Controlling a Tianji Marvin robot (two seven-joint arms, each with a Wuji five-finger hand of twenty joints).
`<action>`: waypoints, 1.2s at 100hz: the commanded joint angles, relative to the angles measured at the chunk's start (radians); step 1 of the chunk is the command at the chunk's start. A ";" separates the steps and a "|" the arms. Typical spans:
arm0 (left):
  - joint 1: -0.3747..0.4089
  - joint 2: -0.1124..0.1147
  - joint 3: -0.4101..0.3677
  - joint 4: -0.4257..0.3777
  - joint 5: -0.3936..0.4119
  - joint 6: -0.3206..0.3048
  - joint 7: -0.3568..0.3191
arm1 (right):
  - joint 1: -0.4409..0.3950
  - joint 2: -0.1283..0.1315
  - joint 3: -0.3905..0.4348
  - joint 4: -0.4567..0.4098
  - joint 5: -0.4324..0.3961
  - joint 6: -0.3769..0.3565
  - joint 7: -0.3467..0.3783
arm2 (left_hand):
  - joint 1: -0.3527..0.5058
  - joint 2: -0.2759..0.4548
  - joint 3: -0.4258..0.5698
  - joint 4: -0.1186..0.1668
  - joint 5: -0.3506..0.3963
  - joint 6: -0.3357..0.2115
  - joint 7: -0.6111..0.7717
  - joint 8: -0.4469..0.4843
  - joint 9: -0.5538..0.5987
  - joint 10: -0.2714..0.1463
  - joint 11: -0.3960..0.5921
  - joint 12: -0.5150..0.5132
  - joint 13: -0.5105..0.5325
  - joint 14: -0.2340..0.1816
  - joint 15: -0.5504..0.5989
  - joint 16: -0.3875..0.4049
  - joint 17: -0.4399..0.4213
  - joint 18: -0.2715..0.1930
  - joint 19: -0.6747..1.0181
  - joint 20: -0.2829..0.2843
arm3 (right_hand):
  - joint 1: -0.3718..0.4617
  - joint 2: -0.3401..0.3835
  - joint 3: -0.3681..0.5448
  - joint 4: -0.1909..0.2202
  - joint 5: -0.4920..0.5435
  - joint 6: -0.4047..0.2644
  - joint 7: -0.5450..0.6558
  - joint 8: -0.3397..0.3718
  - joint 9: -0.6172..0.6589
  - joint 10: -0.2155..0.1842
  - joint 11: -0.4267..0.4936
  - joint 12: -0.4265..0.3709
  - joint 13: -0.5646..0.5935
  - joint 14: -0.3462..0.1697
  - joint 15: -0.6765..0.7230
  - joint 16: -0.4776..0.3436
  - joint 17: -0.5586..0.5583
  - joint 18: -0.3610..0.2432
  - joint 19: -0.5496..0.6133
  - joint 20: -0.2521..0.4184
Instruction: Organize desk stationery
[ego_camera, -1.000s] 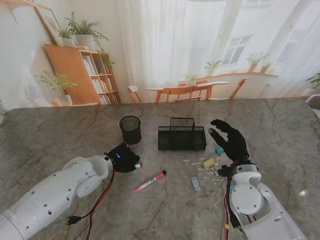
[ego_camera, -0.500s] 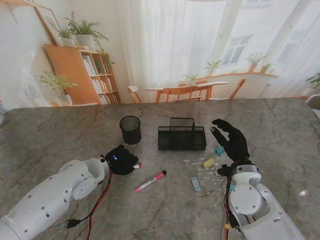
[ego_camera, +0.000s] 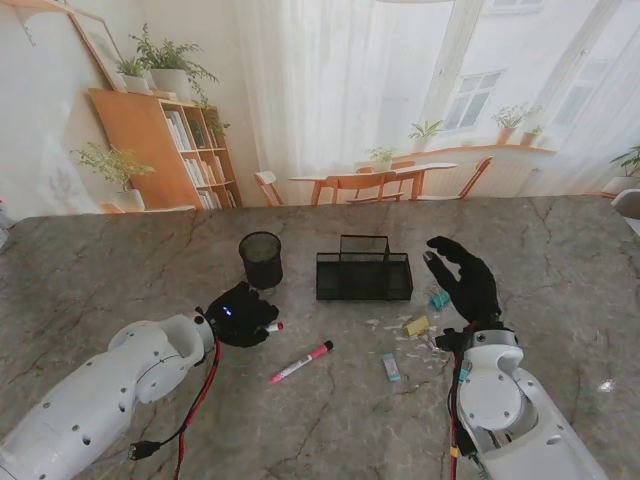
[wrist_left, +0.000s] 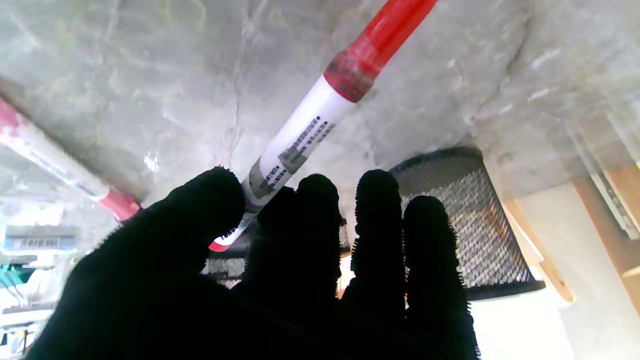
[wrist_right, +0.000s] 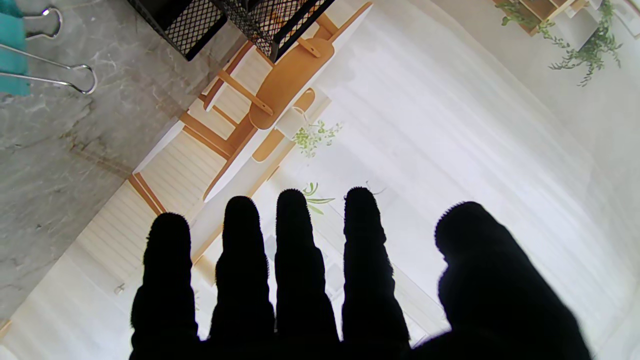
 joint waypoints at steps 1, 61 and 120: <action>0.017 -0.009 -0.018 -0.037 0.004 -0.002 0.020 | -0.005 -0.005 0.002 -0.004 0.002 0.001 0.007 | 0.058 0.000 0.122 0.128 -0.029 0.012 0.137 0.065 -0.011 -0.122 -0.001 0.015 -0.026 0.012 -0.006 0.015 -0.012 -0.016 -0.012 0.032 | 0.006 0.030 -0.031 0.029 0.014 -0.004 0.010 0.005 0.005 0.005 0.014 0.013 0.014 0.002 0.004 0.010 -0.004 0.011 0.019 0.024; 0.032 -0.094 -0.113 -0.150 -0.240 0.157 0.180 | -0.008 -0.005 0.007 -0.007 0.004 -0.001 0.003 | 0.093 -0.017 0.078 0.087 -0.014 -0.002 0.107 0.037 -0.003 -0.117 -0.013 0.014 0.004 -0.005 0.004 0.029 0.026 -0.029 0.003 0.076 | 0.012 0.034 -0.040 0.030 0.017 -0.005 0.012 0.006 0.006 0.003 0.014 0.013 0.015 0.002 0.004 0.011 -0.006 0.011 0.020 0.021; -0.204 -0.183 -0.021 0.144 -0.512 0.273 0.317 | 0.005 -0.002 -0.002 0.008 0.004 0.001 0.021 | 0.112 -0.011 0.049 0.077 -0.021 -0.018 0.094 0.025 -0.003 -0.126 -0.033 0.023 -0.001 -0.016 0.000 0.031 0.036 -0.037 -0.002 0.094 | 0.015 0.035 -0.043 0.030 0.018 -0.006 0.013 0.006 0.007 0.004 0.014 0.013 0.015 0.002 0.003 0.011 -0.005 0.010 0.021 0.021</action>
